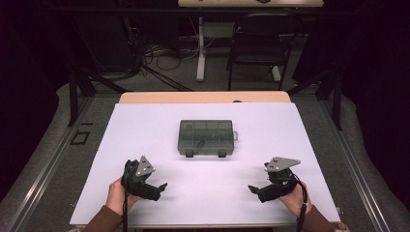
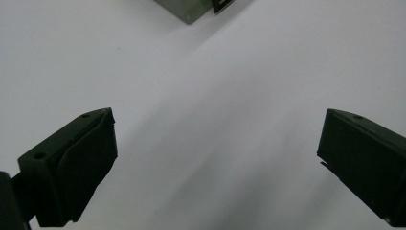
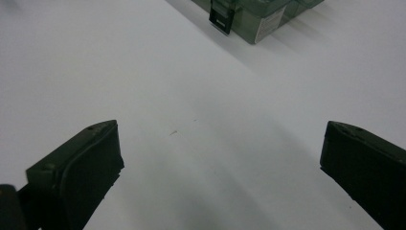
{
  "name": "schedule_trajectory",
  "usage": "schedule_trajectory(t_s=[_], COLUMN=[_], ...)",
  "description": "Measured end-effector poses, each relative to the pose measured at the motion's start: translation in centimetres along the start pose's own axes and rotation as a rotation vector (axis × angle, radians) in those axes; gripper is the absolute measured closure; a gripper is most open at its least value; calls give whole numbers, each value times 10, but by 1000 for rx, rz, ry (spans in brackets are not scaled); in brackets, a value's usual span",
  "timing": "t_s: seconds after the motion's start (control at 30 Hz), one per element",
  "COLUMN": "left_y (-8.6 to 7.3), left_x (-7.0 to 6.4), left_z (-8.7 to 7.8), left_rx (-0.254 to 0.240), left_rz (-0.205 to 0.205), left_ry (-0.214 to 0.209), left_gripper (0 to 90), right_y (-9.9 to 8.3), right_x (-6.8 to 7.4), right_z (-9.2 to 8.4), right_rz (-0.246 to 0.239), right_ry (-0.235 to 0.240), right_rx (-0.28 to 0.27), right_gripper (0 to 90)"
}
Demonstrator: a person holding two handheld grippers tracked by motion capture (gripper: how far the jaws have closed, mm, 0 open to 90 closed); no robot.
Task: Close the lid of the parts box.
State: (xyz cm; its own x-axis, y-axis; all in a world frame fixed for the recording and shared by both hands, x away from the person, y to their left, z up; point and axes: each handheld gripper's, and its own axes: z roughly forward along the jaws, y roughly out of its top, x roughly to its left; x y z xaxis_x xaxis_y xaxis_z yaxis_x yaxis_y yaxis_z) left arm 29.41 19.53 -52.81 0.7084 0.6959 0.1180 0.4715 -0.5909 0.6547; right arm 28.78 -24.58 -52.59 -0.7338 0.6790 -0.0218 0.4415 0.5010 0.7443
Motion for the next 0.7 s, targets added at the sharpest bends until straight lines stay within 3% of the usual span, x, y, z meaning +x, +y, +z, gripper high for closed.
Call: schedule_trajectory(t_s=[0.27, 0.7], left_y=[-12, -20], left_x=[-5, -5], left_z=[-5, -12], left_rx=[2, -11], left_rz=[-3, -36], left_ry=[16, 29], left_gripper=[0, 0], right_y=[-13, -25], right_x=[1, 2], right_z=[-12, -18], right_rz=[14, 30], right_ry=[-37, -43], right_rx=[-40, -17], right_gripper=[0, 0])
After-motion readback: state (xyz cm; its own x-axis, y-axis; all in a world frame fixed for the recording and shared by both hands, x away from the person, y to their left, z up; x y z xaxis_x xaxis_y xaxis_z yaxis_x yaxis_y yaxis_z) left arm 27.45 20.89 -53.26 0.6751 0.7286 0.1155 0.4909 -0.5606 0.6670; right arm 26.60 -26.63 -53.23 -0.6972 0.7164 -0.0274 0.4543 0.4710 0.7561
